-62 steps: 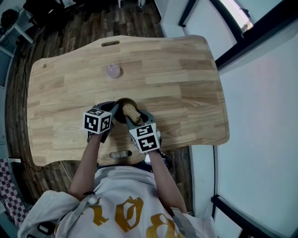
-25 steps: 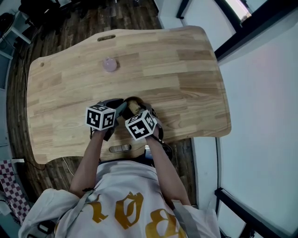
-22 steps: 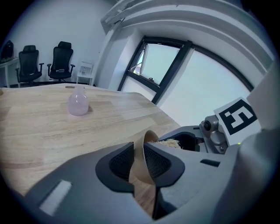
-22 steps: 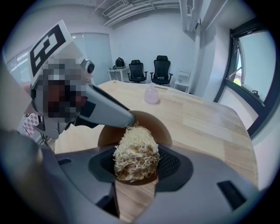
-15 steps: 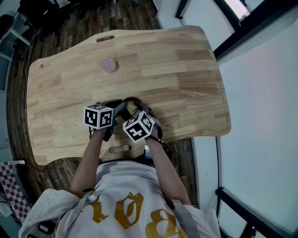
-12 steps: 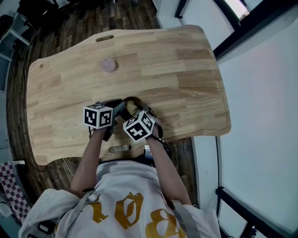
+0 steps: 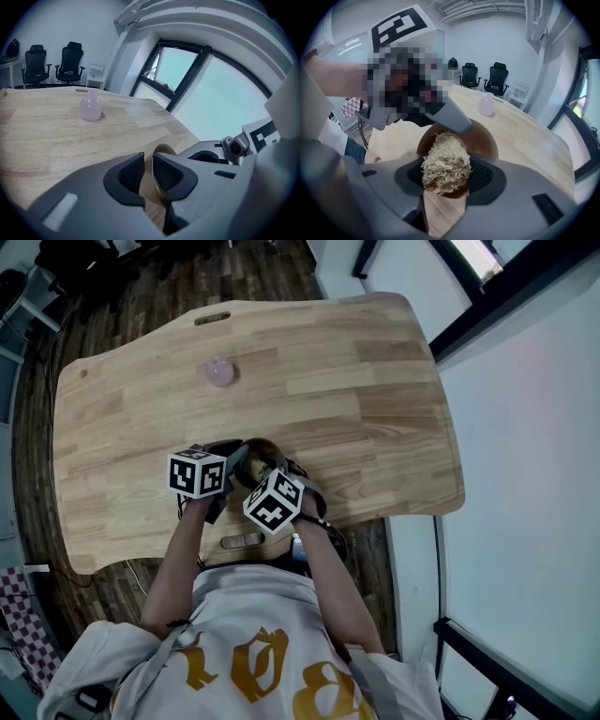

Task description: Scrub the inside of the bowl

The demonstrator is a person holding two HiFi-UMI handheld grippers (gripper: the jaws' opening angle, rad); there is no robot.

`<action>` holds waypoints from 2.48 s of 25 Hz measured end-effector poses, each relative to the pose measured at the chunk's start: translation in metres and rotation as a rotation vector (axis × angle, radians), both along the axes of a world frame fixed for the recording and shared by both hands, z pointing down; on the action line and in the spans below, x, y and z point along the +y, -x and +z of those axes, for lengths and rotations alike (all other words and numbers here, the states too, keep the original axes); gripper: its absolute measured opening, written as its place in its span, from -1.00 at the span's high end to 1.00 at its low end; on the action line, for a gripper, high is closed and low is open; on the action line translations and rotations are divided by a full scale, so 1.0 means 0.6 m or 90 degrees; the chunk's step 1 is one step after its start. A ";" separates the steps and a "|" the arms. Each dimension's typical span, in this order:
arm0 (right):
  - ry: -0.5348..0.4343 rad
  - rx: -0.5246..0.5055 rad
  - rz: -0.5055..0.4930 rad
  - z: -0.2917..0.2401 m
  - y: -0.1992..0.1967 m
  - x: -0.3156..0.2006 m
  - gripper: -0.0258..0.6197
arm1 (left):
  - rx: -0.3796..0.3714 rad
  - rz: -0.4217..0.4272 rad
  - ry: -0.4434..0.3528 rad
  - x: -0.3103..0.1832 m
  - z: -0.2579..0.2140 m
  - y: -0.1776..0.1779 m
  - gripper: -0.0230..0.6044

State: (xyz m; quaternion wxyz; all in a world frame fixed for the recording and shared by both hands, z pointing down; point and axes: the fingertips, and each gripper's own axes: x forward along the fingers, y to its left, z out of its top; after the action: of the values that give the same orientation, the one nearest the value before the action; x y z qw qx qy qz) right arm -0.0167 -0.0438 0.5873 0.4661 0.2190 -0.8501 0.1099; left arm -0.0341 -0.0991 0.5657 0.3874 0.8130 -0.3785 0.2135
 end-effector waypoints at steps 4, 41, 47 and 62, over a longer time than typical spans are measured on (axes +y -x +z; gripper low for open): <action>0.010 0.006 -0.031 0.002 -0.002 0.007 0.32 | -0.010 0.010 0.001 0.002 0.002 -0.003 0.75; 0.070 0.075 0.044 0.029 -0.046 -0.010 0.32 | 0.005 0.018 0.016 0.006 0.005 -0.001 0.75; 0.058 0.072 0.050 0.023 -0.045 -0.018 0.32 | 0.013 0.021 0.022 0.008 0.005 -0.004 0.75; -0.008 0.063 0.033 0.012 -0.036 -0.032 0.32 | 0.031 0.033 0.026 0.012 0.000 -0.015 0.74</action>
State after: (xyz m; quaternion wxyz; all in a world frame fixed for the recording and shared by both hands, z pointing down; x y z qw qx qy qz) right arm 0.0047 -0.0630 0.5948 0.5029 0.2494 -0.8208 0.1056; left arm -0.0253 -0.0918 0.5659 0.4072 0.8196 -0.3434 0.2112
